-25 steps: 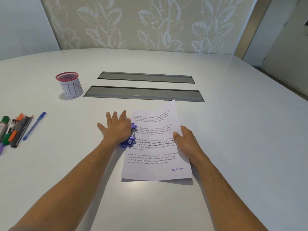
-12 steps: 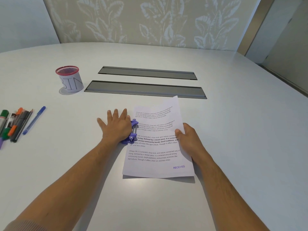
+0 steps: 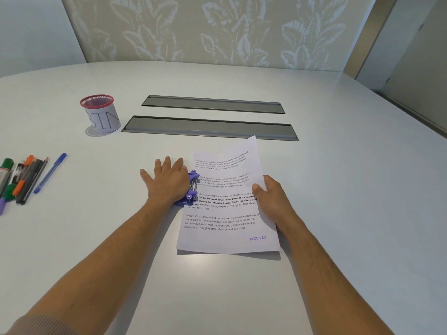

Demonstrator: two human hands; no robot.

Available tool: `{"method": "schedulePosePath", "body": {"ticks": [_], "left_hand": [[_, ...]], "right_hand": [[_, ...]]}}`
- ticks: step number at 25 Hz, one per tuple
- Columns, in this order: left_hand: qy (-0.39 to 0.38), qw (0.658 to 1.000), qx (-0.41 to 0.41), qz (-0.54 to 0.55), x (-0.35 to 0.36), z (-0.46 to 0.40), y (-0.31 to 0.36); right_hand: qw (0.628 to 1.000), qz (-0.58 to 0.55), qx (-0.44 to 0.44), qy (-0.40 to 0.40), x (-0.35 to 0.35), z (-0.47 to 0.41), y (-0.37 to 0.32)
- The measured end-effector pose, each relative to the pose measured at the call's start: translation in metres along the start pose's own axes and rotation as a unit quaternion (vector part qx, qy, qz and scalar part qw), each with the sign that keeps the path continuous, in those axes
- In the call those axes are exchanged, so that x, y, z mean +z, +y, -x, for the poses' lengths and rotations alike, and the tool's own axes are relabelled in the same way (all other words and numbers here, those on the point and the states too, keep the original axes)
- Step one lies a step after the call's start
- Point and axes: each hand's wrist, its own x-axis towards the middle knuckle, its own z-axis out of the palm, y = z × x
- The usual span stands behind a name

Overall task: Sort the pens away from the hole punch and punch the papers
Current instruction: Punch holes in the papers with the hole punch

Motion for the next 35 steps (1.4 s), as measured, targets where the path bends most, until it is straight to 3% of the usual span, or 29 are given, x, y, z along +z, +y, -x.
{"method": "schedulePosePath", "body": {"ticks": [14,24,27,29,31,33,35], "left_hand": [[-0.088,0.993,-0.050,0.052,-0.017,-0.012,0.004],[-0.095,0.980,-0.078,0.155,-0.032,-0.002,0.006],[-0.049,0.968,-0.091,0.230,-0.036,-0.001,0.003],[0.038,0.956,-0.070,0.281,-0.040,0.008,0.009],[0.124,0.936,0.008,0.329,-0.048,0.021,0.021],[0.111,0.893,0.092,0.426,-0.059,0.035,0.037],[0.023,0.825,0.115,0.553,-0.069,0.047,0.051]], "right_hand": [[0.997,-0.073,0.017,0.008,-0.005,0.006,-0.004],[0.993,-0.111,0.014,0.036,-0.035,0.023,-0.009],[0.991,-0.123,-0.004,0.060,-0.042,0.024,-0.012],[0.987,-0.146,-0.014,0.072,-0.046,0.026,-0.015],[0.983,-0.166,-0.032,0.072,-0.051,0.029,-0.019],[0.980,-0.179,-0.062,0.069,-0.055,0.034,-0.024],[0.975,-0.187,-0.092,0.072,-0.059,0.040,-0.030]]}}
